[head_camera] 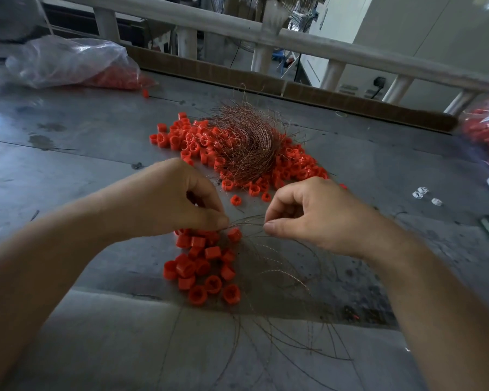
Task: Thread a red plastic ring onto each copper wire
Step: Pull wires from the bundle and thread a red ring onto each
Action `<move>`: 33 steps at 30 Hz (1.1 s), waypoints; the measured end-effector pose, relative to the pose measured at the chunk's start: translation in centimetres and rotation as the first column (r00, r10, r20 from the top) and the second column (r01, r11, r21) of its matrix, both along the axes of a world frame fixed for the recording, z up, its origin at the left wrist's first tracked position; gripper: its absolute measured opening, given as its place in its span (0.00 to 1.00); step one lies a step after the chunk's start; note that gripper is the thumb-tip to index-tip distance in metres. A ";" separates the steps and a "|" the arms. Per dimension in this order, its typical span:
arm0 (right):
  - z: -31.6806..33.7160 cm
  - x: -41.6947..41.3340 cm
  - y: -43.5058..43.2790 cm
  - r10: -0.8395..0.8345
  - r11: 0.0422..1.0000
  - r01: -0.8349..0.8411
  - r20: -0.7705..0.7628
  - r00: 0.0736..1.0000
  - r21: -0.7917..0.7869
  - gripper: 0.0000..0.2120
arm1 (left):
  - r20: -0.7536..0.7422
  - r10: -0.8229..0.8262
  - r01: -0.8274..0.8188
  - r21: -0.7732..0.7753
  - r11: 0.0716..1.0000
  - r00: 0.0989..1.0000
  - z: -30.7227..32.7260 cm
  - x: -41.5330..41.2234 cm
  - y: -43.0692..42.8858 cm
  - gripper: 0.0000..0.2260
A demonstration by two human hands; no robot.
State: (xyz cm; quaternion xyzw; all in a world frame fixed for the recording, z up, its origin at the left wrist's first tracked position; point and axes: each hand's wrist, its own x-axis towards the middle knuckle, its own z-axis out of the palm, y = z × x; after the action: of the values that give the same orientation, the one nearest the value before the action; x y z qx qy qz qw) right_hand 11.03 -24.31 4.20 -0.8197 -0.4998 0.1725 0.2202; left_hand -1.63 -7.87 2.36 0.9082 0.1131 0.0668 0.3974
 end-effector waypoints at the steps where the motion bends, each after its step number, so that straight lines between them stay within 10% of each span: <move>1: 0.0 0.0 0.0 -0.002 1.000 0.002 0.003 1.000 -0.003 0.06 | 0.008 0.039 -0.039 -0.016 0.999 0.999 0.1 0.0 0.2 0.03; 10: 0.3 0.6 0.0 -0.065 0.996 0.064 0.016 0.998 0.061 0.08 | 0.289 0.492 -0.553 0.192 0.811 0.821 -1.0 1.2 4.0 0.08; 20: 0.4 1.0 -0.2 -0.167 0.971 0.167 -0.019 0.986 0.170 0.07 | 0.207 0.459 -0.504 0.369 0.781 0.864 -3.3 2.3 5.9 0.12; 26: 0.1 1.6 -0.3 -0.234 0.956 0.231 -0.007 0.972 0.183 0.08 | 0.279 0.493 -0.541 0.132 0.831 0.824 -1.6 1.3 4.7 0.04; 33: -0.5 2.8 -0.4 -0.313 0.935 0.290 0.095 0.945 0.205 0.07 | 0.384 0.169 -0.110 -0.170 0.979 0.908 0.4 0.6 0.4 0.14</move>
State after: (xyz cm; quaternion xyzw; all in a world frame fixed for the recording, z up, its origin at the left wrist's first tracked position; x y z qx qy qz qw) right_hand 13.82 -24.68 3.66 -0.8714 -0.3949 0.0367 0.2886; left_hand -1.02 -7.47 2.74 0.8341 0.0995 0.2692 0.4711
